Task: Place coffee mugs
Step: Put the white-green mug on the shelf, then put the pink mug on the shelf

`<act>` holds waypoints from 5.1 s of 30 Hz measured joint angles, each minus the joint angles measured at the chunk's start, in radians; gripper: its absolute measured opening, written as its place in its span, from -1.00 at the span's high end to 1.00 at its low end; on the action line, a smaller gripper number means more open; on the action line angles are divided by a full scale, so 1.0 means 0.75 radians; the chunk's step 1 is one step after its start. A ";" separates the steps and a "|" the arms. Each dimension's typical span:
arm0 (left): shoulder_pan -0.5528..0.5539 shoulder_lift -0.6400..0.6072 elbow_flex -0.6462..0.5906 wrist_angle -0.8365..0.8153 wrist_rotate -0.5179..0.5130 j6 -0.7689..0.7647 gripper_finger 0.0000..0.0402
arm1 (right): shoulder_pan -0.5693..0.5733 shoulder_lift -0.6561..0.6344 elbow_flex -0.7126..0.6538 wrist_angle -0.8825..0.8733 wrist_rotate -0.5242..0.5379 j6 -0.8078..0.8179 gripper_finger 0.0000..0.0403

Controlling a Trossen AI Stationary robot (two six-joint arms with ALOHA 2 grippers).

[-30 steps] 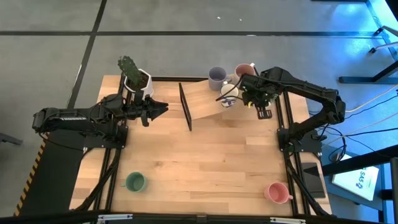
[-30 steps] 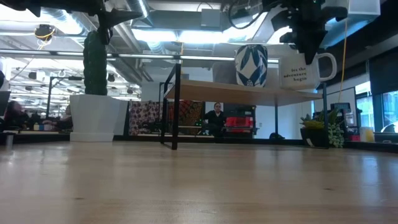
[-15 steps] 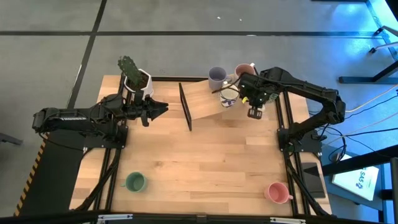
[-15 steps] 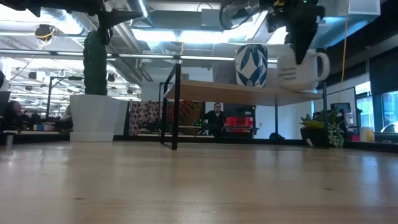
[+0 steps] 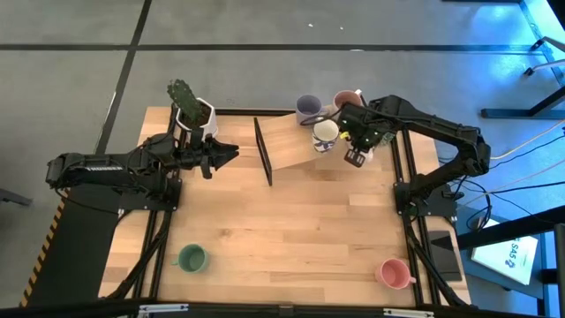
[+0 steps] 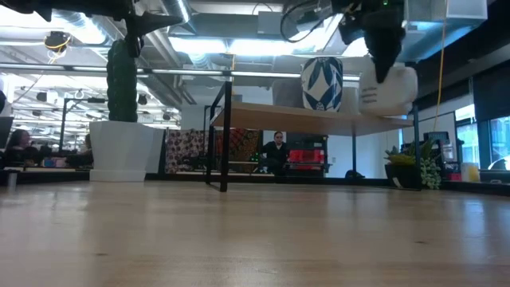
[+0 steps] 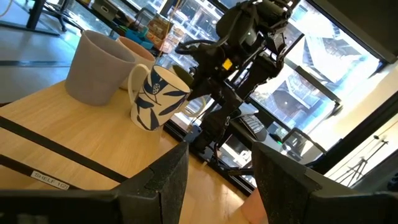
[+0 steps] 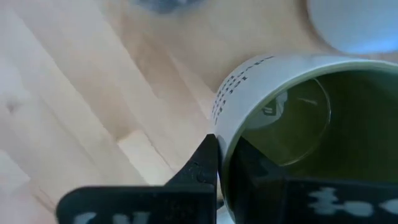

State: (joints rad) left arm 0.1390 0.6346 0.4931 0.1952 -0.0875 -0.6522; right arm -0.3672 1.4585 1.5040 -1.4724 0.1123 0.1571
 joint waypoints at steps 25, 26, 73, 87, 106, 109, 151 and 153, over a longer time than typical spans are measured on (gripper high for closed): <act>0.000 0.000 0.000 0.001 -0.006 -0.037 0.15 | -0.010 0.057 0.007 0.123 0.045 0.307 0.94; 0.000 0.000 0.000 0.001 -0.005 -0.038 0.15 | -0.010 0.063 0.008 0.131 0.049 0.304 0.92; 0.000 0.000 0.000 0.001 -0.001 -0.036 0.15 | 0.223 0.059 0.233 -0.127 0.168 0.186 0.64; 0.000 0.000 0.000 0.001 -0.009 -0.048 0.15 | 0.458 0.051 -0.104 -0.127 0.165 0.446 0.98; 0.000 0.000 0.000 0.001 -0.070 -0.063 0.15 | 0.319 0.052 -0.140 0.030 0.255 0.262 1.00; 0.000 0.000 0.000 0.001 -0.071 -0.060 0.15 | 0.290 0.052 -0.135 0.058 0.256 0.237 1.00; -0.046 0.000 0.000 0.001 0.376 -0.059 0.15 | 1.743 0.188 -0.138 0.340 -0.245 1.836 0.09; -0.046 0.000 0.001 0.001 0.376 -0.059 0.15 | 1.739 0.217 -0.138 0.356 -0.266 1.836 0.09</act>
State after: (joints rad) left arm 0.1043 0.6346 0.4934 0.1959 0.1947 -0.6968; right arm 0.9370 1.6213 1.4006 -1.2053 -0.0874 1.5342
